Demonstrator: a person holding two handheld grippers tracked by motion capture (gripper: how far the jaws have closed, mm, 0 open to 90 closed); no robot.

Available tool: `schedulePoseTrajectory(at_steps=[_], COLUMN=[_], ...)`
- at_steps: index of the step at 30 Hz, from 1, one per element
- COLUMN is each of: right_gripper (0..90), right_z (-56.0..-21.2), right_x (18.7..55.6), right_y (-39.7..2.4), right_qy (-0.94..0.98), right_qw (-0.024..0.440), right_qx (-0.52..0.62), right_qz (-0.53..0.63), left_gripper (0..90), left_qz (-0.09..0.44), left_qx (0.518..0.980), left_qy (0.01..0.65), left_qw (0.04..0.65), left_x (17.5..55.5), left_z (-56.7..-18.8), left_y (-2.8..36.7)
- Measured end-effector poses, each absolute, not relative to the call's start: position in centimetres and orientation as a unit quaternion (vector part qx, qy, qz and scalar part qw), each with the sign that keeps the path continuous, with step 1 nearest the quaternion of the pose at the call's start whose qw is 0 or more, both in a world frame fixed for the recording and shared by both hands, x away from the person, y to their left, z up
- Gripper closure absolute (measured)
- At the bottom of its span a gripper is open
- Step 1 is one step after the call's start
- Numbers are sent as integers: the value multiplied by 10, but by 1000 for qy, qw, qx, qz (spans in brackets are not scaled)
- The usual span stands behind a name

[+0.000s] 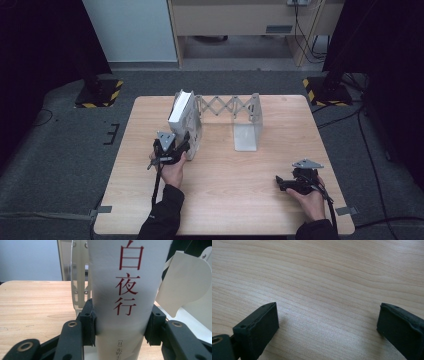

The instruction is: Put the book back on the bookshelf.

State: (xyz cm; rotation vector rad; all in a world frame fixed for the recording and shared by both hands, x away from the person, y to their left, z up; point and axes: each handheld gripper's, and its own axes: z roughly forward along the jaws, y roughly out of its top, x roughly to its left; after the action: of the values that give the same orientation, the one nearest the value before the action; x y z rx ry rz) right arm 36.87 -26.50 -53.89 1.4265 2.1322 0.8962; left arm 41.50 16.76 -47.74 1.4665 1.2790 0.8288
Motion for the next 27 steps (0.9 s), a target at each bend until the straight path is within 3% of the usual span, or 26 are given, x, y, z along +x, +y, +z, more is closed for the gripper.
schedulePoseTrajectory(at_steps=[13, 20, 27], right_gripper=[36, 36, 36], right_z=[-539, -539, -539], right_x=[370, 370, 370], right_y=[-265, -265, -265], right_qy=[768, 768, 770], right_qw=[213, 212, 211], right_qx=[511, 512, 509], right_qz=[322, 322, 322], left_gripper=[517, 466, 488], left_qz=[367, 342, 322], left_qx=[610, 623, 636], left_qy=[514, 491, 488], left_qw=[479, 504, 504], left_x=[433, 433, 423], left_z=[-480, -485, -497], left_y=[149, 154, 162])
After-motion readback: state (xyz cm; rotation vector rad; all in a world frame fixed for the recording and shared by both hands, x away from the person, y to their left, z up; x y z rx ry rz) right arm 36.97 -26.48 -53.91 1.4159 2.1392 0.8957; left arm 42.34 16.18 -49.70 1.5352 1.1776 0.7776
